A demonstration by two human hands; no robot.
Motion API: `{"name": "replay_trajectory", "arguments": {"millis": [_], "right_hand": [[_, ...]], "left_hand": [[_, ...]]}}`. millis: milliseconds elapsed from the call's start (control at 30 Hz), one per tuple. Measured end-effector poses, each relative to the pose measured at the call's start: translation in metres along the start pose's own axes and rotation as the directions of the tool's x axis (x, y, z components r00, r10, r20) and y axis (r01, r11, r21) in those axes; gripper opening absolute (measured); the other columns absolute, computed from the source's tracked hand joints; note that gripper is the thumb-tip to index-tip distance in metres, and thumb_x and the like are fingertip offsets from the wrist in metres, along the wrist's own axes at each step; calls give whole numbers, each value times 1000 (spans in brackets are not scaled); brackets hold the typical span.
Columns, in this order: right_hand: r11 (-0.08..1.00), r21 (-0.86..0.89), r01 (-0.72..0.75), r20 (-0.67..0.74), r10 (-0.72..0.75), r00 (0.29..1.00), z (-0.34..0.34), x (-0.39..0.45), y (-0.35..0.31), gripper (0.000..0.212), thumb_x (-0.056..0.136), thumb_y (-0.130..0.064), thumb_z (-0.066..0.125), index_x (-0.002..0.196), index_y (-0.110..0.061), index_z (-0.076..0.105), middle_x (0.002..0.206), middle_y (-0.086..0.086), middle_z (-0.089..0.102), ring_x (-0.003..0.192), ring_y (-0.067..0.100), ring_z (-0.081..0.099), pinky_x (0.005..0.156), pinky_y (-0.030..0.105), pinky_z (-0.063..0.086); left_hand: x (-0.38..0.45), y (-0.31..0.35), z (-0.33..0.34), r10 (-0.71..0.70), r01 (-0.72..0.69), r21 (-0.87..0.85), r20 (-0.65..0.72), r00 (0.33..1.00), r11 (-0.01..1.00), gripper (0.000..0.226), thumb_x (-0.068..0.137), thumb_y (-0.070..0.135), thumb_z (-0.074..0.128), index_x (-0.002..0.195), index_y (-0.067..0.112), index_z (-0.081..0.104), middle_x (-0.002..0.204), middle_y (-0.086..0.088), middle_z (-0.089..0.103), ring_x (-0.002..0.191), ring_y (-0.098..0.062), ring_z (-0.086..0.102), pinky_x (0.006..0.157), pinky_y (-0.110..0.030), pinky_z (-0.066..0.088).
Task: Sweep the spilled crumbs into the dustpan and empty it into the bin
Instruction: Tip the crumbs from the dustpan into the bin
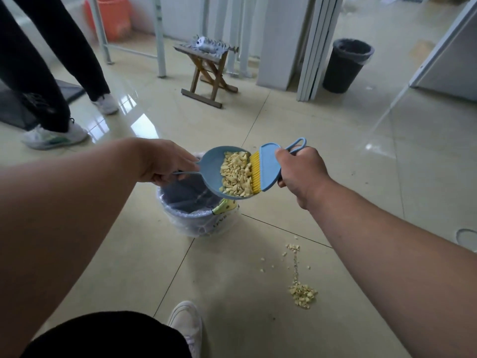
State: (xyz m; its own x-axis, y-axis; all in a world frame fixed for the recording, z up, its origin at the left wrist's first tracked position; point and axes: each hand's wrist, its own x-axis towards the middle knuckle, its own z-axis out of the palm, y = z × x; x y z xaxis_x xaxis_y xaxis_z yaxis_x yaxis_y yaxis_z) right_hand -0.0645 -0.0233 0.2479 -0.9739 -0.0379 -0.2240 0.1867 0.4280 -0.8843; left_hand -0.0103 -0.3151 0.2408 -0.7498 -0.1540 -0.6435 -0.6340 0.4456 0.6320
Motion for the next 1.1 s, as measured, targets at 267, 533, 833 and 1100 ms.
{"name": "replay_trajectory", "arguments": {"millis": [267, 533, 833, 1100], "right_hand": [[999, -51, 13, 157, -5, 988, 108, 20, 6, 31, 100, -37, 57, 90, -10, 69, 82, 10, 74, 49, 17, 68, 64, 39, 62], [976, -216, 20, 213, 27, 977, 163, 38, 41, 32, 94, -42, 58, 95, -11, 68, 89, 10, 75, 69, 31, 77, 70, 45, 65], [975, -222, -15, 206, 62, 977, 154, 42, 67, 24, 100, -35, 56, 88, -16, 65, 90, 10, 75, 65, 27, 77, 73, 44, 65], [997, 27, -67, 115, 63, 991, 120, 36, 61, 21, 101, -29, 58, 107, -13, 69, 93, 4, 73, 67, 20, 75, 54, 23, 57]], "left_hand": [[20, -61, -44, -80, 83, 40, -80, 994, 996, 27, 95, 25, 73, 76, 6, 71, 67, -8, 47, 51, -16, 31, 50, -25, 23], [54, -79, -36, -149, 282, 434, -315, 937, 856, 27, 93, 20, 67, 72, 3, 64, 57, -13, 50, 46, -26, 40, 43, -22, 34], [59, -67, -12, -58, 291, 544, -403, 913, 787, 29, 92, 12, 60, 65, 4, 54, 49, -9, 49, 40, -22, 42, 41, -21, 32], [49, -51, -5, -23, 152, 405, -305, 952, 902, 27, 89, 25, 62, 88, 0, 73, 65, -12, 54, 50, -28, 43, 45, -26, 37]]}}
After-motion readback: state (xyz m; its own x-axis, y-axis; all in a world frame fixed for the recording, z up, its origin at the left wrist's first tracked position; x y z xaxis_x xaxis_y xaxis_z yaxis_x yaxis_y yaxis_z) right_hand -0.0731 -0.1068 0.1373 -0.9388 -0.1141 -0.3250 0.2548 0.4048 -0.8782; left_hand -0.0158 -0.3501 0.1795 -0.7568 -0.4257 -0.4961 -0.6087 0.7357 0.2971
